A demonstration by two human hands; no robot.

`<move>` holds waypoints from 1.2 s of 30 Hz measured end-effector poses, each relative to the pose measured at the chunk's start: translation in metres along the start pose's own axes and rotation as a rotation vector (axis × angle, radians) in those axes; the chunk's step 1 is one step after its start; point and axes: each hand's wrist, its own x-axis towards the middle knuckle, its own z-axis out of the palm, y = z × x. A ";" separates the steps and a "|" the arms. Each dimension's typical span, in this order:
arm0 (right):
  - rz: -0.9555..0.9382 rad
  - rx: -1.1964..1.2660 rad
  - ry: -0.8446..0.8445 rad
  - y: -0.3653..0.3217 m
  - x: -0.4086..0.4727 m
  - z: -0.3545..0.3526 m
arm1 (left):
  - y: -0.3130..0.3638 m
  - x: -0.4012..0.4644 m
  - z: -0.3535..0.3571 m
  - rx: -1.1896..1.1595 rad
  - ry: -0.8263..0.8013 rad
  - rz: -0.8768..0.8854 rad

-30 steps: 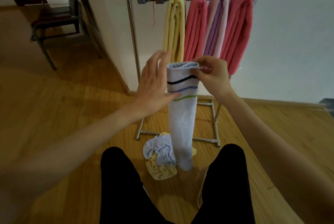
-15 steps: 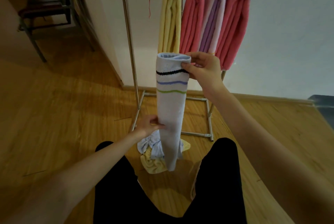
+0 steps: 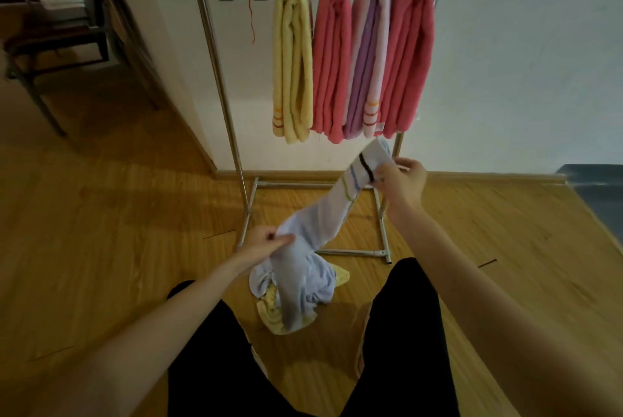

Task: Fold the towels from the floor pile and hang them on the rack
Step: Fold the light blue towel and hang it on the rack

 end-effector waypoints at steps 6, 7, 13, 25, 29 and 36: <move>0.184 -0.289 -0.105 0.071 0.002 0.004 | 0.082 -0.022 -0.049 0.068 -0.020 0.235; 0.187 -0.364 -0.151 0.077 -0.001 0.007 | 0.096 -0.028 -0.057 0.095 -0.062 0.277; 0.093 -0.784 -0.487 0.087 -0.008 0.015 | 0.160 -0.056 -0.095 0.310 -0.332 0.346; -0.052 -0.207 -0.905 0.010 -0.001 0.024 | 0.214 -0.064 -0.100 0.411 -0.404 0.410; -0.045 -0.080 -1.242 -0.015 -0.007 0.022 | 0.225 -0.062 -0.098 0.476 -0.392 0.434; -0.171 -0.295 -1.236 -0.032 -0.002 0.014 | 0.224 -0.053 -0.106 0.520 -0.331 0.439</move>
